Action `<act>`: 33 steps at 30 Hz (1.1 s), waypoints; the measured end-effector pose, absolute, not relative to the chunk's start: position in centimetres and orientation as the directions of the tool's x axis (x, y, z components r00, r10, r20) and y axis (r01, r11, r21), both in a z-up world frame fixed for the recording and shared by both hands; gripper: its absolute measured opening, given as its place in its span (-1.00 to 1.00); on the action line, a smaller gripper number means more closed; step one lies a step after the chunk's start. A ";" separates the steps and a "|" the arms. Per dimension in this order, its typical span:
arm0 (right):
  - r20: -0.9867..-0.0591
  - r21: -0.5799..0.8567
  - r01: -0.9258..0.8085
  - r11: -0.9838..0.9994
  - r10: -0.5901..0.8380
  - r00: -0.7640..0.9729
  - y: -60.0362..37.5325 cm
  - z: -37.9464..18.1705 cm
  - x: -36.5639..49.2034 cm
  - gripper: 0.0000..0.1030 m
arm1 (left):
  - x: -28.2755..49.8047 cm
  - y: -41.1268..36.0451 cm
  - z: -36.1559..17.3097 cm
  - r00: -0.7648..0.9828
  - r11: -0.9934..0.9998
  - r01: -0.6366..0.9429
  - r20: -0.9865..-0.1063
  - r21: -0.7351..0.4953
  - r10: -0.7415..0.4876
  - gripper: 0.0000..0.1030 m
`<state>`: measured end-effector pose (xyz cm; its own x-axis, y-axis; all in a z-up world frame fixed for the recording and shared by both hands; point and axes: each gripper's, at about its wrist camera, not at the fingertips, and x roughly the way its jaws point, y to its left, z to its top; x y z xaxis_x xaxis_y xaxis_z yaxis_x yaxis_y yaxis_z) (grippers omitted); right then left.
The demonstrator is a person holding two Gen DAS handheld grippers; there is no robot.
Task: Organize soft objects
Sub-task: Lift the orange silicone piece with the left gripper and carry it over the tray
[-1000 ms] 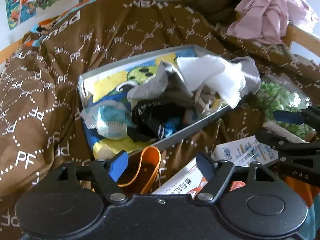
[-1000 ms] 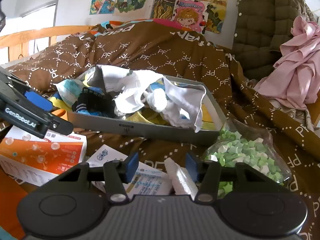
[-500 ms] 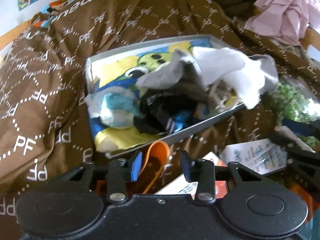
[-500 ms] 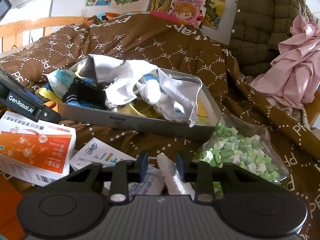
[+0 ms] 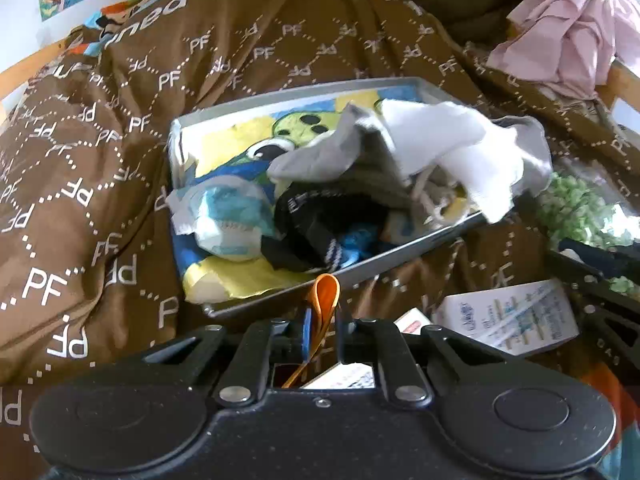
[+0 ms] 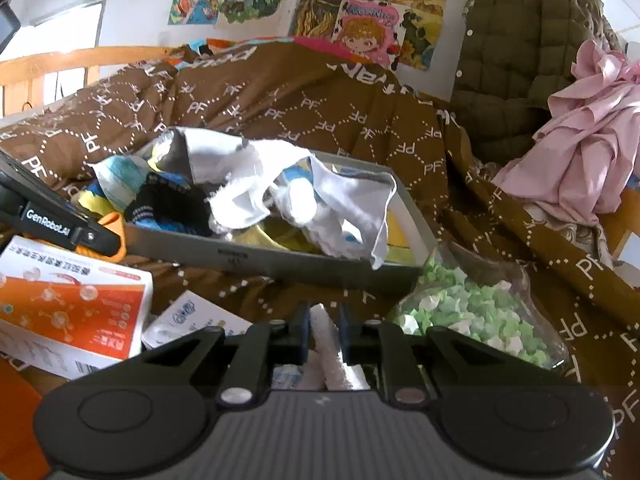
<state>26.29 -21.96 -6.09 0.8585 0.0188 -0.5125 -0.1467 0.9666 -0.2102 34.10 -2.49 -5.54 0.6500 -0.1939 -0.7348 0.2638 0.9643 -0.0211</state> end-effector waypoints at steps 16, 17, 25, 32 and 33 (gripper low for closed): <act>-0.430 -0.068 -0.178 0.982 0.133 0.893 -23.1 -3.5 24.8 -0.77 | 31.2 -6.5 -2.2 0.675 0.927 0.362 -0.659 -0.094 -0.331 -0.80; -0.422 -0.051 -0.179 0.983 0.141 0.895 -23.4 -3.2 24.8 -0.78 | 31.1 -6.8 -2.0 0.672 0.923 0.371 -0.657 -0.099 -0.341 -0.80; -0.346 0.060 -0.186 0.981 0.195 0.918 -25.3 -1.4 24.0 -0.80 | 29.8 -9.1 0.1 0.684 0.909 0.406 -0.630 -0.091 -0.368 -0.81; -0.275 0.204 -0.154 0.967 0.207 0.939 -28.5 -0.1 24.2 -0.80 | 29.7 -10.3 2.1 0.706 0.907 0.410 -0.594 -0.098 -0.384 -0.81; -0.272 0.216 -0.147 0.965 0.204 0.940 -28.9 0.0 24.4 -0.80 | 29.8 -10.6 2.5 0.712 0.905 0.413 -0.586 -0.098 -0.388 -0.81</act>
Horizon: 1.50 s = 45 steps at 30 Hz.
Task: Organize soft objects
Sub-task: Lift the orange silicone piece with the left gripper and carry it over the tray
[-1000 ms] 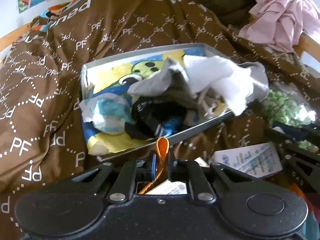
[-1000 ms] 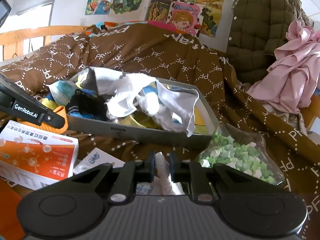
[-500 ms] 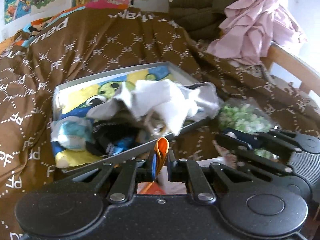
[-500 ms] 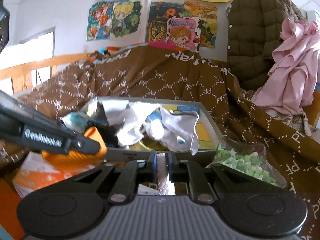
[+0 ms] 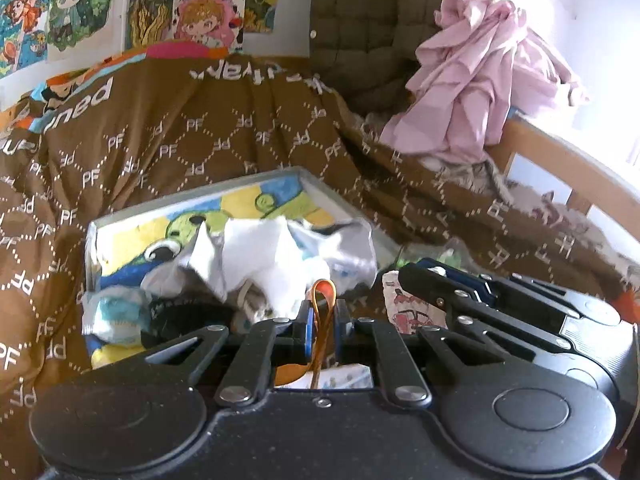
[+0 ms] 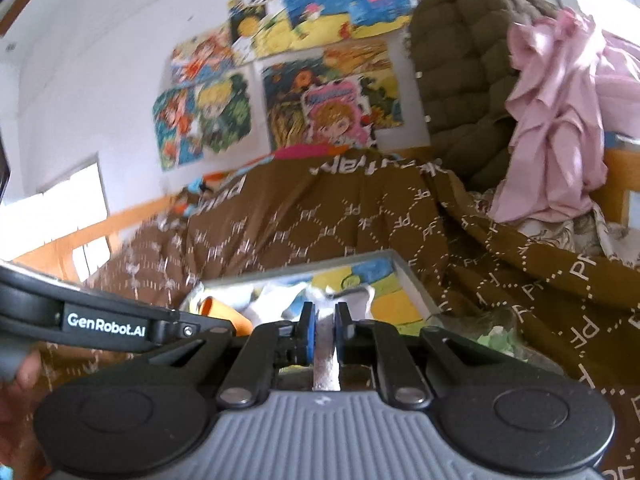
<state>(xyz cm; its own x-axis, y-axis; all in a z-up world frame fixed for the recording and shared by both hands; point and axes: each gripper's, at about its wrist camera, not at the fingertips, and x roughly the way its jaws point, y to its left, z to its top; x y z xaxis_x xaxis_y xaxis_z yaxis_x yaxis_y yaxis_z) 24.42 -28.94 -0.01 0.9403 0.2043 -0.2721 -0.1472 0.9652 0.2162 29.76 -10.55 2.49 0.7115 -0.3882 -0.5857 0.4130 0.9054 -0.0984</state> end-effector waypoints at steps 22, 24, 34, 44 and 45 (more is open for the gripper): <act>-0.113 0.310 -0.050 0.949 0.089 0.990 -34.2 3.0 33.6 -0.79 | 38.8 -13.9 8.1 0.810 0.890 0.442 -0.375 -0.114 -0.451 -0.81; -0.109 0.318 -0.051 0.947 0.090 0.990 -34.2 2.9 34.4 -0.79 | 39.9 -14.0 7.7 0.812 0.891 0.434 -0.371 -0.133 -0.451 -0.81; -0.171 0.398 -0.003 0.917 0.078 0.982 -35.8 0.7 38.1 -0.79 | 44.6 -14.8 4.5 0.810 0.898 0.388 -0.387 -0.208 -0.440 -0.81; -0.240 0.423 0.038 0.905 0.071 0.968 -35.7 -1.5 40.4 -0.79 | 46.6 -14.4 1.5 0.791 0.901 0.353 -0.434 -0.252 -0.432 -0.80; -0.251 0.419 0.044 0.907 0.069 0.965 -35.6 -1.7 40.6 -0.79 | 46.8 -14.4 1.2 0.788 0.901 0.352 -0.439 -0.254 -0.432 -0.80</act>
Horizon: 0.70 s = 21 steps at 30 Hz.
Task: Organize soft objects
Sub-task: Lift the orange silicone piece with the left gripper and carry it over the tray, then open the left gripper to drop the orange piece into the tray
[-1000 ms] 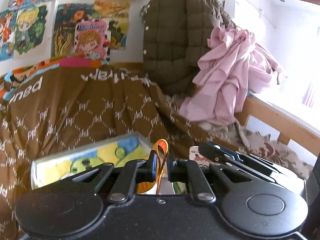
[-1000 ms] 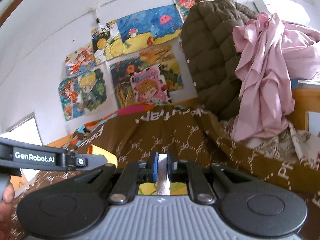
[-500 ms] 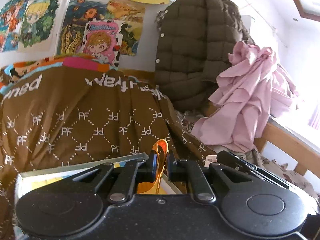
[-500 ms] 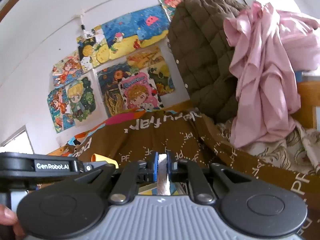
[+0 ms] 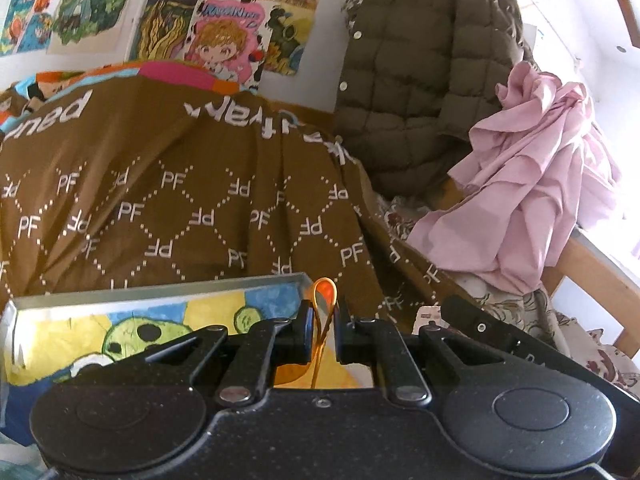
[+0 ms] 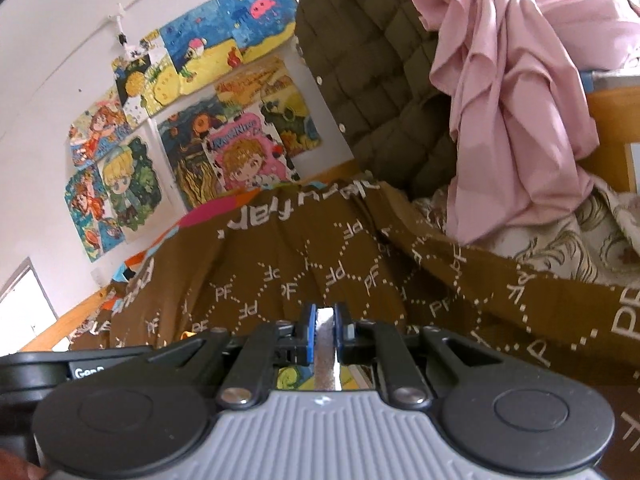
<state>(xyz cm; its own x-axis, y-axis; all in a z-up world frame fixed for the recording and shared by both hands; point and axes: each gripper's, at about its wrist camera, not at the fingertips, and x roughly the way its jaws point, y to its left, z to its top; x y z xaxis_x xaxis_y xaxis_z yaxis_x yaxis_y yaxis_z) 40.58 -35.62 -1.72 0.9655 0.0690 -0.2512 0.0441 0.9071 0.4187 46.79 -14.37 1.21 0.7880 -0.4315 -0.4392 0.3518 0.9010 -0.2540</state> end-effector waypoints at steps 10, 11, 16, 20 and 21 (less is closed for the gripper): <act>-0.346 0.387 0.034 0.921 0.111 0.932 -34.2 -2.7 41.8 -0.78 | 47.6 -14.1 -1.3 0.759 0.911 0.326 -0.504 -0.254 -0.412 -0.80; -0.355 0.386 0.031 0.922 0.117 0.928 -34.0 -2.7 41.9 -0.77 | 47.7 -14.0 -1.4 0.757 0.911 0.321 -0.508 -0.260 -0.412 -0.80; -0.375 0.375 0.024 0.927 0.128 0.918 -33.4 -2.8 42.0 -0.69 | 48.2 -13.0 -2.0 0.754 0.908 0.274 -0.516 -0.316 -0.407 -0.75; -0.383 0.389 0.027 0.921 0.135 0.914 -33.7 -2.9 42.1 -0.60 | 48.3 -12.4 -1.9 0.766 0.906 0.249 -0.503 -0.343 -0.401 -0.69; -0.384 0.391 0.028 0.920 0.135 0.913 -33.7 -2.9 42.1 -0.56 | 48.3 -12.4 -1.9 0.764 0.904 0.247 -0.504 -0.348 -0.403 -0.68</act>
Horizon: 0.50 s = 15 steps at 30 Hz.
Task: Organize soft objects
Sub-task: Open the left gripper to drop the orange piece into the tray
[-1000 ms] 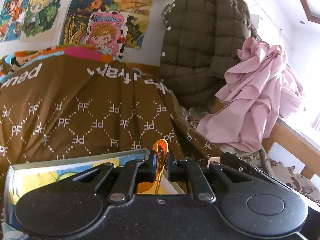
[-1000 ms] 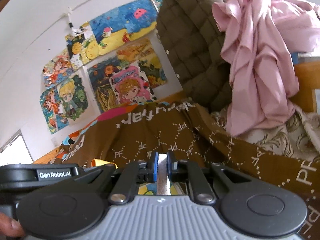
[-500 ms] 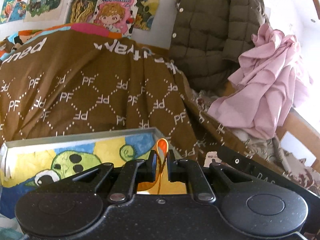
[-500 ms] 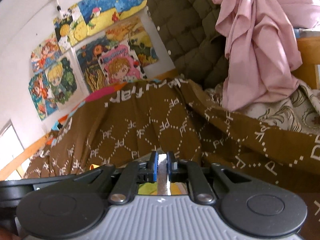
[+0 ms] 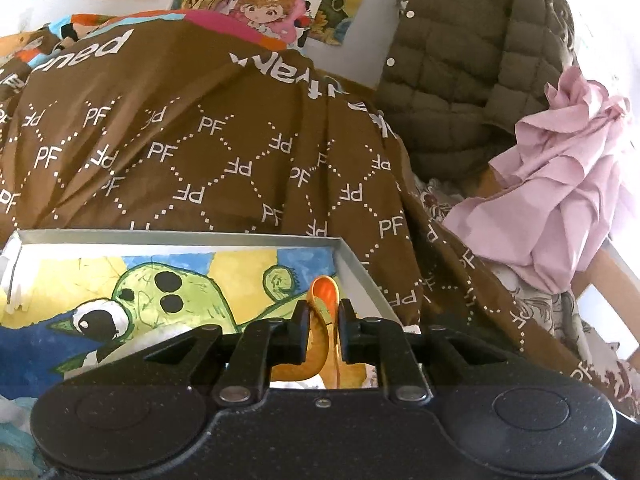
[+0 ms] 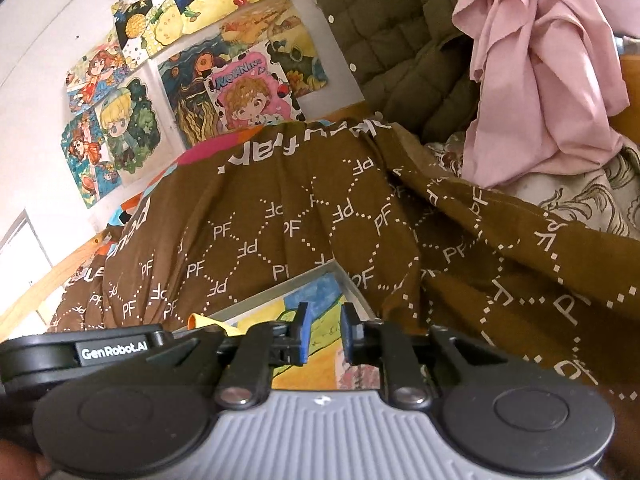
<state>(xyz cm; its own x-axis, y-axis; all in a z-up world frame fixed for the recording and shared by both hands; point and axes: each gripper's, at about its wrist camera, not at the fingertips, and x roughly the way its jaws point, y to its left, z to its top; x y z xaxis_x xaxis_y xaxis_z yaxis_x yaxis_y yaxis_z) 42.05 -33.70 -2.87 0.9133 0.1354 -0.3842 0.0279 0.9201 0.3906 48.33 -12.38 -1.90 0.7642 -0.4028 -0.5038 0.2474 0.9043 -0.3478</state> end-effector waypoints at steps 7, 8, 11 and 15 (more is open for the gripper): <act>-0.383 0.416 0.037 0.909 0.138 0.913 -34.3 -2.8 42.0 -0.18 | 48.3 -12.9 -2.1 0.756 0.904 0.245 -0.514 -0.350 -0.404 -0.61; -0.384 0.419 0.040 0.907 0.136 0.913 -34.5 -2.8 41.9 -0.10 | 48.3 -12.9 -2.1 0.757 0.904 0.241 -0.515 -0.352 -0.402 -0.60; -0.384 0.421 0.049 0.906 0.129 0.914 -34.8 -2.7 41.8 0.05 | 48.2 -12.8 -2.1 0.760 0.902 0.231 -0.510 -0.365 -0.402 -0.45; -0.379 0.425 0.055 0.903 0.122 0.917 -35.3 -2.3 41.5 0.26 | 47.5 -12.5 -1.5 0.783 0.912 0.206 -0.498 -0.356 -0.371 -0.19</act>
<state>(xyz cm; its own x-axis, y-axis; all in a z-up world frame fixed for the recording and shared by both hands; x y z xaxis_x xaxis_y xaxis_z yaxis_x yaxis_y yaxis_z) 41.48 -35.29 -2.35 0.9171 0.1225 -0.3794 0.0554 0.9033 0.4255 47.54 -12.47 -1.52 0.7834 -0.3714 -0.4984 0.2060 0.9117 -0.3555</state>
